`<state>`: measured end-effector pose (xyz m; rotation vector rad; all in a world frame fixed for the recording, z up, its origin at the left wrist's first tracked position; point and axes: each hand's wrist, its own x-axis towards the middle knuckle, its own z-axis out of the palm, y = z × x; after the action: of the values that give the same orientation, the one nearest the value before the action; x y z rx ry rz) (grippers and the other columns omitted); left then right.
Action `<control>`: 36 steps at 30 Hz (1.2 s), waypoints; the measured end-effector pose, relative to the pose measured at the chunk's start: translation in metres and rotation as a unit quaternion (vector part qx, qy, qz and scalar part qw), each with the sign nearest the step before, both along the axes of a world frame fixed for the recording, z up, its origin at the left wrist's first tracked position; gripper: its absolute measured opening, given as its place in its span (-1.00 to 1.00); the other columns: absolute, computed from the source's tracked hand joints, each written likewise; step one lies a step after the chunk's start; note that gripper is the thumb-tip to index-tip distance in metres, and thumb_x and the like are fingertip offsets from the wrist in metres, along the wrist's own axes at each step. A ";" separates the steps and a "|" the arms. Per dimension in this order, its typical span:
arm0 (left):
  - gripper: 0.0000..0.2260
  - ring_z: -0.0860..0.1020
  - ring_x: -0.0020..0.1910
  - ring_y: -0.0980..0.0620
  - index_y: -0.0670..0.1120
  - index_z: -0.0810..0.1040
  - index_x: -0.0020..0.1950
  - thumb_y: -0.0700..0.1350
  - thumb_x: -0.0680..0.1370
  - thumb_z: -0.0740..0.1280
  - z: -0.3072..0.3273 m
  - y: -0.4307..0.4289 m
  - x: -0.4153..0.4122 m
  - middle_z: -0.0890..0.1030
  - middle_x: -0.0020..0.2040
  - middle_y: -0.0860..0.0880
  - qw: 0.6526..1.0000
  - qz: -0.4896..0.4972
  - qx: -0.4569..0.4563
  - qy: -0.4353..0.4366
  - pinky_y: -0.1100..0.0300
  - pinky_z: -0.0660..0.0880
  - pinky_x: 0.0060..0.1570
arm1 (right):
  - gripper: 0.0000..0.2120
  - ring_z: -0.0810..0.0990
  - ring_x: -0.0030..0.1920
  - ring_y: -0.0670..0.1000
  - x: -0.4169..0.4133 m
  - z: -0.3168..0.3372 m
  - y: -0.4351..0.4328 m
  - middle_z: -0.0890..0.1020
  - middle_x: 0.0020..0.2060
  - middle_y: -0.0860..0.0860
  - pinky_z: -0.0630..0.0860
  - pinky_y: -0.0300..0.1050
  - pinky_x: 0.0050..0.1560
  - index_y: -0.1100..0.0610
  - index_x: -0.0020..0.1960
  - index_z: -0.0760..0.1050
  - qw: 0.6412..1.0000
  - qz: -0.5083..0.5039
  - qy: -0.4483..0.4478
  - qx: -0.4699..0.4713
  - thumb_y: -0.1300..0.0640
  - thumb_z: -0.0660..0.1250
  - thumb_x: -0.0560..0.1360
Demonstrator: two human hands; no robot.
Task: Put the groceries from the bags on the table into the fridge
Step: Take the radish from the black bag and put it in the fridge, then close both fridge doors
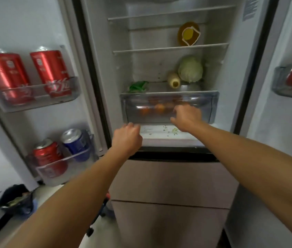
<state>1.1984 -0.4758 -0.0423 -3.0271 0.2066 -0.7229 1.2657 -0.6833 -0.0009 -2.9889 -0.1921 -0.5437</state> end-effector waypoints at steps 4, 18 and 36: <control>-0.82 0.55 -0.01 -0.09 -0.06 0.50 0.09 -0.05 0.58 0.18 -0.018 0.029 -0.070 0.58 0.03 -0.06 1.000 0.012 0.002 0.001 0.08 0.37 -0.21 | -0.67 0.59 0.02 0.15 -0.060 -0.023 0.026 0.63 0.06 0.09 0.48 -0.04 -0.07 0.07 0.20 0.51 0.998 0.052 0.022 -0.004 -0.07 0.25 0.53; -0.79 0.57 0.02 -0.13 -0.08 0.52 0.07 0.01 0.57 0.20 -0.045 0.241 -0.242 0.59 0.00 -0.07 0.985 0.163 -0.048 0.014 0.03 0.52 -0.11 | -0.58 0.47 0.23 0.10 -0.210 -0.032 0.243 0.51 0.22 0.05 0.50 0.06 0.11 0.06 0.37 0.38 0.955 0.289 -0.051 0.045 -0.04 0.24 0.54; -0.68 0.50 0.10 -0.12 -0.12 0.46 0.28 0.01 0.61 0.18 -0.001 0.367 -0.212 0.50 0.17 -0.12 0.997 0.027 -0.043 -0.050 0.00 0.51 -0.04 | -0.52 0.43 0.26 0.06 -0.223 -0.071 0.319 0.47 0.26 0.05 0.43 0.00 0.11 0.10 0.35 0.34 0.993 0.096 -0.034 0.061 -0.20 0.13 0.60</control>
<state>0.9865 -0.1093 -0.0429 -3.0515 0.0923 -0.8989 1.0424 -0.3642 -0.0715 -2.7971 -0.4312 -0.6107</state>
